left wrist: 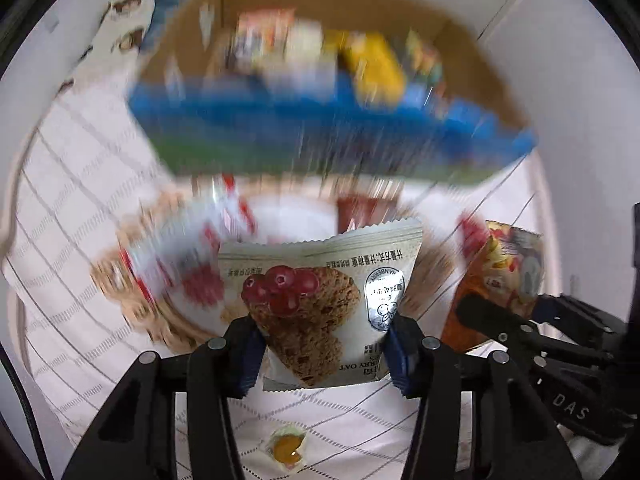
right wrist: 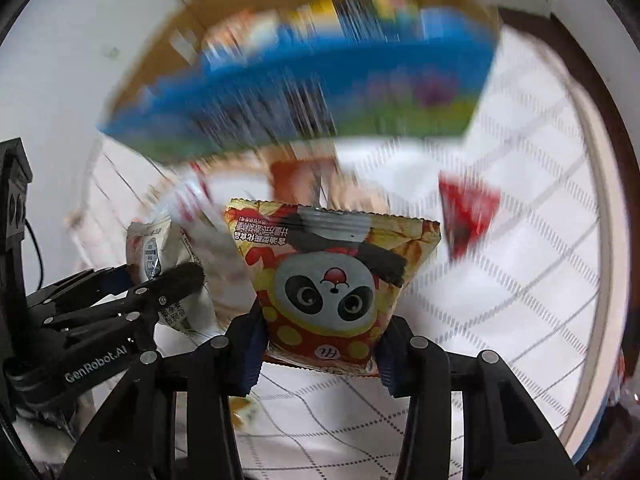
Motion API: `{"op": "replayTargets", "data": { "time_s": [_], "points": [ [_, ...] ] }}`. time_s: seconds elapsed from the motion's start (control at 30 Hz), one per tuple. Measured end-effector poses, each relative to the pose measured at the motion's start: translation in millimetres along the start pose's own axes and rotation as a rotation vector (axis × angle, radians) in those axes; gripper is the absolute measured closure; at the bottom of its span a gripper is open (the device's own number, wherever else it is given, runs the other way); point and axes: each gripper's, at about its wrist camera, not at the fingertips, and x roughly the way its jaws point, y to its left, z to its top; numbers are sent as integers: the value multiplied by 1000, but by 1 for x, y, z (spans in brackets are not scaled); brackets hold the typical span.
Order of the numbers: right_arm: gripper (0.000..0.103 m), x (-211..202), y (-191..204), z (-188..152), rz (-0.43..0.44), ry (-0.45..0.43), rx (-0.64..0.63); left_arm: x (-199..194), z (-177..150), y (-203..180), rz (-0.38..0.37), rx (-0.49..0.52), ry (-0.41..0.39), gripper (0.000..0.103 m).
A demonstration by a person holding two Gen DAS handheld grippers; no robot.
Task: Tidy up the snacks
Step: 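Carry both packets into the cardboard box and open both tools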
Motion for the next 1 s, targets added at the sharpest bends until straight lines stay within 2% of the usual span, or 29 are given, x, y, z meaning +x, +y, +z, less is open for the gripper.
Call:
{"op": "replayTargets", "data": {
  "time_s": [0.07, 0.17, 0.3, 0.4, 0.47, 0.63, 0.77, 0.8, 0.83, 0.87, 0.9, 0.93, 0.97, 1.0],
  "points": [
    [55, -30, 2, 27, 43, -53, 2, -21, 23, -2, -19, 9, -34, 55],
    [55, -64, 3, 66, 56, -121, -7, -44, 66, -8, -21, 28, -65, 55],
    [55, -86, -12, 135, -19, -180, -10, -42, 114, 6, 36, 46, -67, 55],
    [55, -77, -24, 182, -73, -168, 4, -22, 142, 25, 49, 20, -10, 55],
    [55, -57, -25, 213, -105, -146, 8, -3, 160, 35, 85, 5, 30, 55],
    [55, -22, -41, 253, -159, -78, 10, 42, 183, 54, 157, -2, 102, 55],
    [54, 10, -48, 263, -184, -16, 27, 66, 191, 61, 188, 8, 172, 54],
    [47, 16, -52, 263, -185, -4, 36, 73, 191, 63, 190, 5, 192, 52],
    [38, 21, -54, 264, -185, 11, 41, 78, 192, 66, 185, 2, 202, 45],
    [15, 28, -55, 266, -195, 31, 46, 81, 193, 68, 178, -6, 209, 38],
    [5, 31, -57, 266, -202, 36, 46, 83, 193, 69, 172, -14, 206, 34],
    [5, 34, -59, 265, -204, 36, 45, 84, 193, 69, 171, -13, 197, 24],
    [5, 37, -60, 265, -211, 45, 49, 84, 194, 69, 169, -8, 189, 19],
    [5, 38, -61, 264, -210, 51, 52, 85, 193, 69, 170, -7, 186, 19]
  ]
}}
